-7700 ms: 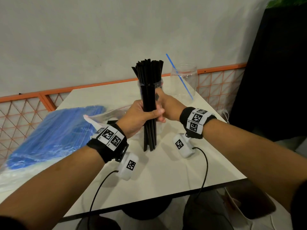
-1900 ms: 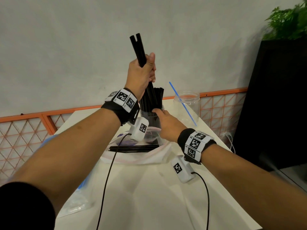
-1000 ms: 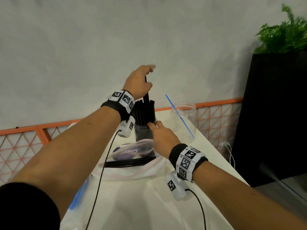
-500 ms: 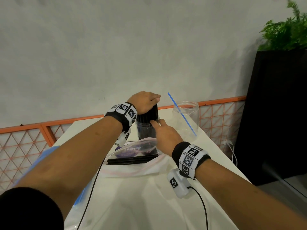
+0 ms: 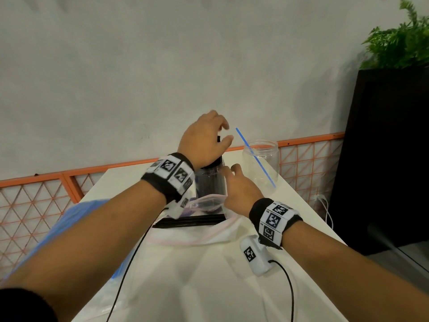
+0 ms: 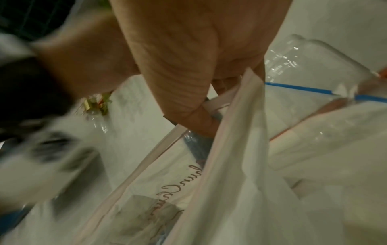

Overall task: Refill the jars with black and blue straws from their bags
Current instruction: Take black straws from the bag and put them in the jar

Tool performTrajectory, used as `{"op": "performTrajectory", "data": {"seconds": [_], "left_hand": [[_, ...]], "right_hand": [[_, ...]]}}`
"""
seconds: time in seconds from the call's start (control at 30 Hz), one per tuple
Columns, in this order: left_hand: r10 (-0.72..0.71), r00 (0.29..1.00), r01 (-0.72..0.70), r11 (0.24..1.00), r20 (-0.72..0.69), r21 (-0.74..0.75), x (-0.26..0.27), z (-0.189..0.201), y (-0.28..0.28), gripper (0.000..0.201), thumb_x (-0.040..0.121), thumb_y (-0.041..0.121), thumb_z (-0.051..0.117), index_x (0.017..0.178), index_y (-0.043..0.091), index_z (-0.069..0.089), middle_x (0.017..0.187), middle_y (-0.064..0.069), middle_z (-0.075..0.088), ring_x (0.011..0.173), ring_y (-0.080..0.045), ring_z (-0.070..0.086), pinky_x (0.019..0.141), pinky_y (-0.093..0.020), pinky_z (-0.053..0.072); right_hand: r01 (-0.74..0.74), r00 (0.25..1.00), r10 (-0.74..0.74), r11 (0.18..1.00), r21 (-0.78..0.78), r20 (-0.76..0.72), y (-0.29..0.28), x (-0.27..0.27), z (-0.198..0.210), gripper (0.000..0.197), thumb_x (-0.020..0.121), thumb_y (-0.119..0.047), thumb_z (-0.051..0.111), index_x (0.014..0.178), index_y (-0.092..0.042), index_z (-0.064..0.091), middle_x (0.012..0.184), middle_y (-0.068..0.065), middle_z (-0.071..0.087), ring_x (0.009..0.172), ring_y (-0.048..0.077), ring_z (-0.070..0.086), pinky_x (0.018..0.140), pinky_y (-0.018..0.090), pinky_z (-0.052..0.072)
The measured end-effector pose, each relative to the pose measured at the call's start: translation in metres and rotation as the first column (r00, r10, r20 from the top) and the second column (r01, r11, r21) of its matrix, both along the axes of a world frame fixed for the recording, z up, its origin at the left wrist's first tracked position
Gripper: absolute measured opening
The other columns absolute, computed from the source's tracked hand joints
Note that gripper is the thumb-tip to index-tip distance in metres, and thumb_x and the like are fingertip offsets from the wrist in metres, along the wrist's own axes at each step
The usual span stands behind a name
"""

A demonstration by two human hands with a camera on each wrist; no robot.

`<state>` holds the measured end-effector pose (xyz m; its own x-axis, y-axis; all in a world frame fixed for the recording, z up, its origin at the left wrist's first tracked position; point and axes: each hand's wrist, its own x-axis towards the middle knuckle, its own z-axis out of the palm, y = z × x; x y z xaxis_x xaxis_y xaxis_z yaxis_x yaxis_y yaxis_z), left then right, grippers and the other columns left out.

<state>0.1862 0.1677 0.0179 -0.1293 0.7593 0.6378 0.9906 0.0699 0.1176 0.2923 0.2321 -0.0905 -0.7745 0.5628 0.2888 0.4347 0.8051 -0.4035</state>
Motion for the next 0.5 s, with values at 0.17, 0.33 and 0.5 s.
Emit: {"op": "performTrajectory", "data": {"seconds": [0.17, 0.33, 0.5], "left_hand": [[-0.023, 0.936, 0.252, 0.740, 0.351, -0.624, 0.019, -0.044, -0.045, 0.017, 0.083, 0.014, 0.062, 0.068, 0.012, 0.069, 0.059, 0.002, 0.065, 0.051, -0.006, 0.058, 0.056, -0.019, 0.045], [-0.039, 0.994, -0.050, 0.645, -0.098, -0.763, 0.005, -0.106, -0.040, 0.039, 0.100, 0.035, 0.046, 0.113, 0.004, 0.065, 0.117, -0.006, 0.066, 0.107, -0.022, 0.056, 0.104, -0.034, 0.042], [0.029, 0.980, -0.170, 0.626, -0.195, -0.761, 0.001, -0.132, -0.024, 0.042, 0.093, 0.034, 0.056, 0.128, 0.012, 0.053, 0.126, -0.008, 0.060, 0.105, -0.024, 0.056, 0.084, -0.027, 0.037]], "right_hand": [[-0.068, 0.998, 0.067, 0.988, -0.141, -0.012, 0.003, 0.004, -0.002, 0.044, 0.078, -0.011, 0.062, 0.117, -0.018, 0.045, 0.110, 0.009, 0.050, 0.093, 0.027, 0.057, 0.083, 0.039, 0.050], [-0.100, 0.995, 0.100, 0.962, -0.253, -0.012, 0.001, 0.005, -0.009, 0.040, 0.080, 0.000, 0.056, 0.115, -0.019, 0.048, 0.104, 0.010, 0.061, 0.091, 0.025, 0.059, 0.080, 0.038, 0.053], [-0.113, 0.993, 0.115, 0.955, -0.275, -0.006, -0.004, 0.004, -0.012, 0.039, 0.082, 0.000, 0.057, 0.115, -0.017, 0.047, 0.102, 0.012, 0.063, 0.091, 0.028, 0.061, 0.079, 0.040, 0.054]]}}
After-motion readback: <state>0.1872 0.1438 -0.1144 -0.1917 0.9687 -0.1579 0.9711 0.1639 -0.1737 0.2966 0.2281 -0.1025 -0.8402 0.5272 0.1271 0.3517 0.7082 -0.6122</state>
